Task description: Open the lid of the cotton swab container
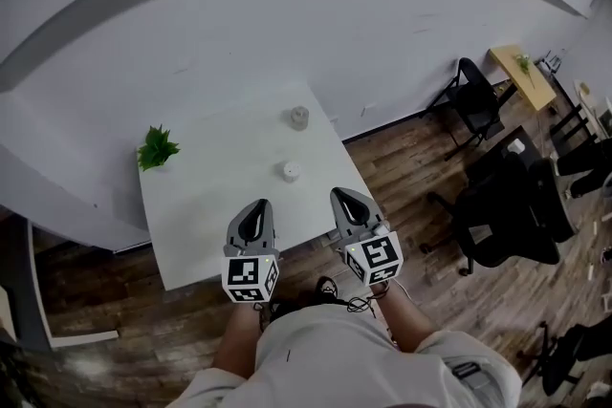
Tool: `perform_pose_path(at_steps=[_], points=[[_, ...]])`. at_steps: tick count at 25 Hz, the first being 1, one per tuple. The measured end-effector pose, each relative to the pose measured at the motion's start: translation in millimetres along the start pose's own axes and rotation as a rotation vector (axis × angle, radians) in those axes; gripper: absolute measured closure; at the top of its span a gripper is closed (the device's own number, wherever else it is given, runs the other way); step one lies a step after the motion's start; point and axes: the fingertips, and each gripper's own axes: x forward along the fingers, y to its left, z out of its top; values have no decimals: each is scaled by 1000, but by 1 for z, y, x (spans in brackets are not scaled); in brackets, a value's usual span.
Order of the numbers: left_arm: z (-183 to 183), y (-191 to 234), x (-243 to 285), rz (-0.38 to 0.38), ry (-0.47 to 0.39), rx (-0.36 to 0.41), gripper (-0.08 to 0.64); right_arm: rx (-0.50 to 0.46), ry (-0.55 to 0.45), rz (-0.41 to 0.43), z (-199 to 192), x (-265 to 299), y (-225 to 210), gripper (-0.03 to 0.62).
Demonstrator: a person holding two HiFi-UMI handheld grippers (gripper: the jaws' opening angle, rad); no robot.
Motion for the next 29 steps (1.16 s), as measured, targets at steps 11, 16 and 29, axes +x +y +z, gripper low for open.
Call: perform_pose_path(at_steps=[11, 16, 29], points=[[10, 4, -8, 21, -12, 15, 535, 0, -22, -2, 7, -9, -13, 594], [12, 5, -11, 30, -22, 19, 535, -14, -21, -3, 6, -12, -14, 594], [1, 17, -20, 16, -12, 12, 534, -20, 1, 5, -2, -1, 10, 594]])
